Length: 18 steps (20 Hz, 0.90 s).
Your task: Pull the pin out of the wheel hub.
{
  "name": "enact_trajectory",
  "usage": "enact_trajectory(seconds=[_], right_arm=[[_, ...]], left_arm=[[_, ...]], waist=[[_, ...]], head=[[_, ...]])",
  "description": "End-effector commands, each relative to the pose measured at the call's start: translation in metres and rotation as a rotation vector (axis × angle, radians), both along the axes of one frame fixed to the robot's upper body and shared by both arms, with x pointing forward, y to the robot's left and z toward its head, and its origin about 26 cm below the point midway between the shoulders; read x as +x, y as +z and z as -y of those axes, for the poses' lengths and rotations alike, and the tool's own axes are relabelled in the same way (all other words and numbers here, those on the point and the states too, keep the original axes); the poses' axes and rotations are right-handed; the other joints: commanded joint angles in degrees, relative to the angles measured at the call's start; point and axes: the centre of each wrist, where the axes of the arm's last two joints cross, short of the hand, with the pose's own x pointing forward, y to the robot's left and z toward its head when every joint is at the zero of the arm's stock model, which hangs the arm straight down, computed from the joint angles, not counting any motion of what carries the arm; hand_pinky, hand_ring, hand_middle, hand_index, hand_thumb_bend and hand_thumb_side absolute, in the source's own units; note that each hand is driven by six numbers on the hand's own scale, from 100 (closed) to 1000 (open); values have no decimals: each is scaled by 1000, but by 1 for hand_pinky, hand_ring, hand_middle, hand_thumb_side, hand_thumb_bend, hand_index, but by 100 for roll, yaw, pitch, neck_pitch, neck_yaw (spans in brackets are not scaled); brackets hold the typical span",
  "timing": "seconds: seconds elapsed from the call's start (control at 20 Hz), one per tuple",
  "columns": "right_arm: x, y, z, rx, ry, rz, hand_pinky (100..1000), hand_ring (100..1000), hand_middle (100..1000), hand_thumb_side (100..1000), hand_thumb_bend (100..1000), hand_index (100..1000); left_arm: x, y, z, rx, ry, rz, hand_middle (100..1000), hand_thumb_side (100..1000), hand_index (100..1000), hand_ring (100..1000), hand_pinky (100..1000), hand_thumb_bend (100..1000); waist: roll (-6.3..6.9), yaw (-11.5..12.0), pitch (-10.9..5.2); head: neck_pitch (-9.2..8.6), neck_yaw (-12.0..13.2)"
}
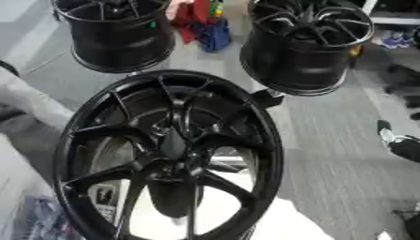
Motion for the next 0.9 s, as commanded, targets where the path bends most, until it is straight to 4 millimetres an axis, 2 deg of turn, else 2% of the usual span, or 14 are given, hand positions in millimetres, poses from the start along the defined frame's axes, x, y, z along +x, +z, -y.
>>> enact_trajectory(seconds=[0.05,0.5,0.9], right_arm=[[2,7,-10,35,26,77,744,696,743,227,178,856],[5,-9,-56,324,127,247,695,619,679,192,130,824],[11,-28,-87,491,169,275,678,601,664,158,100,806]], left_arm=[[1,9,0,5,1,31,746,342,803,661,652,302],[2,6,4,-10,-10,27,745,340,801,661,652,302],[2,3,8,-17,-22,26,742,338,799,660,652,300]], waist=[[26,8,-42],[74,-2,-18],[124,-20,-17]], head=[[-15,15],[-15,37],[-15,29]])
